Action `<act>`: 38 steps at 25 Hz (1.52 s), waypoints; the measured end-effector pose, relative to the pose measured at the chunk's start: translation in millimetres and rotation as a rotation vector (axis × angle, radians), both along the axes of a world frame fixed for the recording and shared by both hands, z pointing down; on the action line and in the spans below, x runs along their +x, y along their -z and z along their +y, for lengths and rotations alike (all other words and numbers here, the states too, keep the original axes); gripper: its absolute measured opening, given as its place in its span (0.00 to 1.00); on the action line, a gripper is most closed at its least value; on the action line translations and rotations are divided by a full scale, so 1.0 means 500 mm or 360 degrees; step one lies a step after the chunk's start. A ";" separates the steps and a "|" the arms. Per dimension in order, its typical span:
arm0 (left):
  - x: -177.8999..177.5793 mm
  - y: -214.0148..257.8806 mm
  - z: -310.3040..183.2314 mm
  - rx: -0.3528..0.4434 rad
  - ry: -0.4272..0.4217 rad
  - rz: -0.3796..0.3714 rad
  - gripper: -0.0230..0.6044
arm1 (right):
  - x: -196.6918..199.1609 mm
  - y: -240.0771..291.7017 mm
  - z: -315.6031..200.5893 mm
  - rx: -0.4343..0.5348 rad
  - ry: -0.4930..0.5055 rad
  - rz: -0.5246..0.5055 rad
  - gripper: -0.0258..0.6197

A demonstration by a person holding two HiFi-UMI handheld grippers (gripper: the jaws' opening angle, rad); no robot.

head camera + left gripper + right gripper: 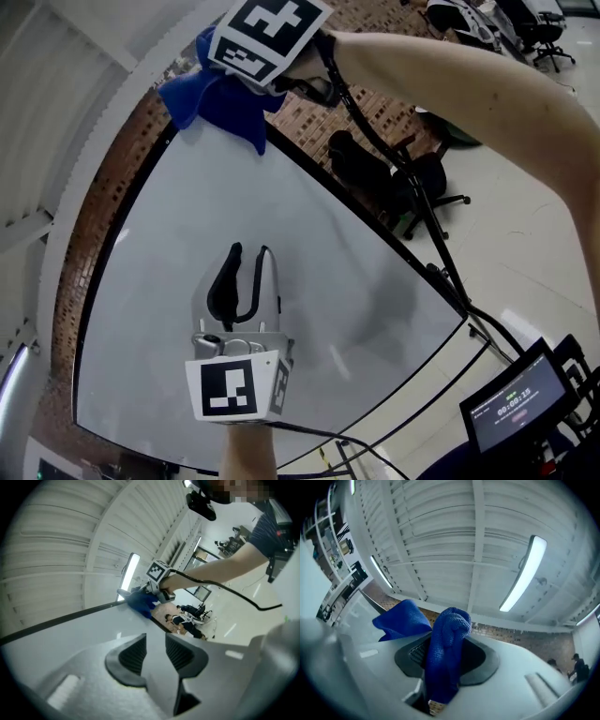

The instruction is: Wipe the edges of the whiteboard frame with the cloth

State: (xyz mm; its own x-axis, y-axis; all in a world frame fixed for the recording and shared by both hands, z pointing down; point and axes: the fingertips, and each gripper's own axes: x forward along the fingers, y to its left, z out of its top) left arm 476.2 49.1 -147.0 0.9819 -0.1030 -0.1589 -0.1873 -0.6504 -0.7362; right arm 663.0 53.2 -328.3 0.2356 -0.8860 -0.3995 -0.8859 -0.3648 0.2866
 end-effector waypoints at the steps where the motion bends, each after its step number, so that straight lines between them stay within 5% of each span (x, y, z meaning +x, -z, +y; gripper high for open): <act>1: 0.002 -0.001 0.004 -0.0003 -0.0006 -0.0006 0.24 | 0.004 -0.019 -0.005 -0.0013 0.0062 -0.0056 0.25; 6: 0.012 -0.012 0.013 -0.0010 -0.0015 -0.0068 0.24 | -0.015 -0.096 -0.038 -0.0077 0.0338 -0.0176 0.25; 19: 0.047 -0.082 -0.017 -0.0082 0.0034 -0.0241 0.24 | -0.041 -0.224 -0.066 -0.0008 0.0501 -0.0309 0.25; 38: 0.052 -0.188 -0.040 -0.0255 0.0039 -0.0393 0.24 | -0.065 -0.477 -0.120 -0.0202 0.0637 -0.0534 0.24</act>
